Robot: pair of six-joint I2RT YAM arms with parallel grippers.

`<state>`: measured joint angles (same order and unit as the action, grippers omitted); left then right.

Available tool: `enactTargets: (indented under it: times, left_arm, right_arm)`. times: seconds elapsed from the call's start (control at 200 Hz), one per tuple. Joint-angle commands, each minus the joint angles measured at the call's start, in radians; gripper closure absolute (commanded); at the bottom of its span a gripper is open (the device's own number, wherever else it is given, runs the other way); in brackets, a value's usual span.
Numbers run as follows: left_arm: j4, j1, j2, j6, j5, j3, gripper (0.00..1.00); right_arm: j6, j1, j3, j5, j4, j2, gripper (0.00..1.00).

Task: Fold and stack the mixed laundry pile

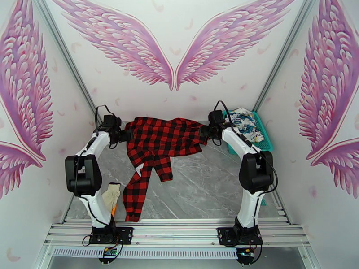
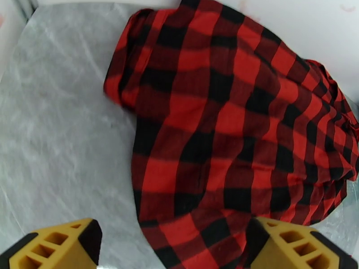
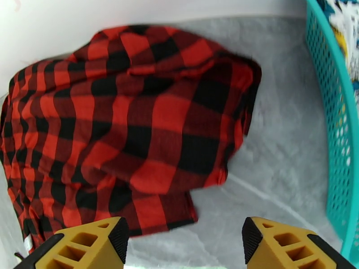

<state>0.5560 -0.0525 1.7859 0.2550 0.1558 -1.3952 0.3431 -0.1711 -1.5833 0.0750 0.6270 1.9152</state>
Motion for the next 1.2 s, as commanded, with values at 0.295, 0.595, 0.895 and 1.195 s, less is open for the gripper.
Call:
enactTargets:
  times: [0.295, 0.595, 0.895, 1.195]
  left_arm:
    - [-0.396, 0.061, -0.068, 0.279, 0.155, 0.419, 0.11]
    - [-0.465, 0.092, 0.055, 0.337, 0.121, 0.390, 0.21]
    - [-0.545, 0.100, 0.073, 0.379, 0.147, 0.386, 0.49]
    - [-0.604, 0.102, -0.024, 0.373, 0.161, 0.435, 1.00]
  right_arm:
    - [0.166, 0.005, 0.098, 0.176, -0.164, 0.132, 0.47]
    - [0.209, -0.018, -0.005, 0.160, -0.166, 0.252, 0.47]
    - [0.203, -0.034, -0.074, 0.147, -0.117, 0.307, 0.67]
    - [0.183, -0.027, 0.007, 0.117, -0.140, 0.229, 1.00]
